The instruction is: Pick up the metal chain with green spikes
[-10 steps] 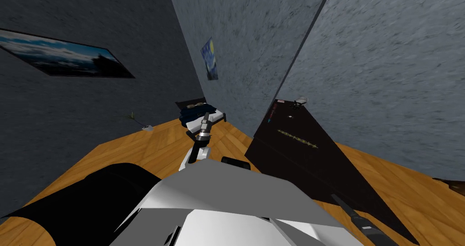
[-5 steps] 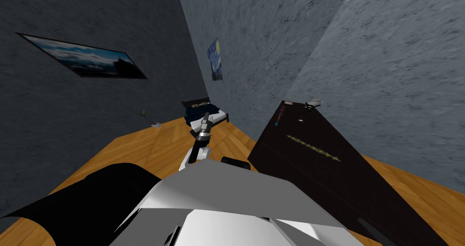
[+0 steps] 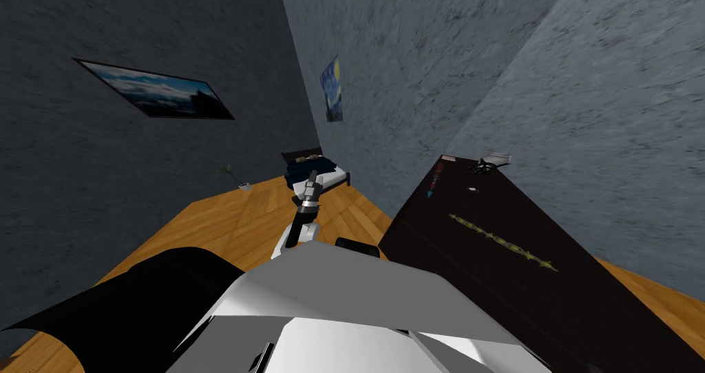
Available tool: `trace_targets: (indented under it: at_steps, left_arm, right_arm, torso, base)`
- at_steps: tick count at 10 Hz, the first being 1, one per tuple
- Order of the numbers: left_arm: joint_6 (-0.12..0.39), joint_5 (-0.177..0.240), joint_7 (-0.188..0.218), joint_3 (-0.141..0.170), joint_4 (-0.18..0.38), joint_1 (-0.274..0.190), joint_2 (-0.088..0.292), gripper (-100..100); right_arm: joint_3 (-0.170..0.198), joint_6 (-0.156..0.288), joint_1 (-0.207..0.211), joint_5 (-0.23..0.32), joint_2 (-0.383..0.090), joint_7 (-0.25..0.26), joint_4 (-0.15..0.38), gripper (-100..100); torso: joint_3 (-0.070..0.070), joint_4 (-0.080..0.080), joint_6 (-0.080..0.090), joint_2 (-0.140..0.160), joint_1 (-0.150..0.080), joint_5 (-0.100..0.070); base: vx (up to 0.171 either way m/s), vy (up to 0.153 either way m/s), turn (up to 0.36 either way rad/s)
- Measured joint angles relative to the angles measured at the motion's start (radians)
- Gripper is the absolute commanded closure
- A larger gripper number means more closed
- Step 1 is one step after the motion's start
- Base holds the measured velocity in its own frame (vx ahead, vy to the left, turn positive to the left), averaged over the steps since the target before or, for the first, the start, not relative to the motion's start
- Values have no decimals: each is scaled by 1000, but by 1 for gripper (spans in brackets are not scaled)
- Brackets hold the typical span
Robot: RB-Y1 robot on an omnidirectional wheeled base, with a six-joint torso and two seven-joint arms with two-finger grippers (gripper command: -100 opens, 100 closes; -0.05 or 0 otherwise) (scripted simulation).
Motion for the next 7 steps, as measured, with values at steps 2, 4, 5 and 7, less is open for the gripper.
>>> trace_targets:
  at_steps: [2, 4, 5, 7]
  left_arm:
    - [0, 0, 0, 0, 0, 0, 0, 0]
    - [0, 0, 0, 0, 0, 0, 0, 0]
    - [0, 0, 0, 0, 0, 0, 0, 0]
    - [0, 0, 0, 0, 0, 0, 0, 0]
  right_arm:
    - [2, 2, 9, 27, -48, 18, 32, -100]
    - [4, 0, 18, 54, -100, 33, 65, -100]
    - [0, 2, 35, 78, -131, 47, 81, -100]
    - [10, 5, 35, 110, -182, 67, 109, -100]
  torso:
    - [0, 0, 0, 0, -1, 0]
    - [0, 0, 0, 0, -1, 0]
    - [-2, -1, 0, -3, -1, 0]
    - [-1, 0, 0, -1, -2, 0]
  base:
    - [68, 19, 96]
    - [108, 24, 132]
    - [95, 14, 69]
    - [87, 3, 121]
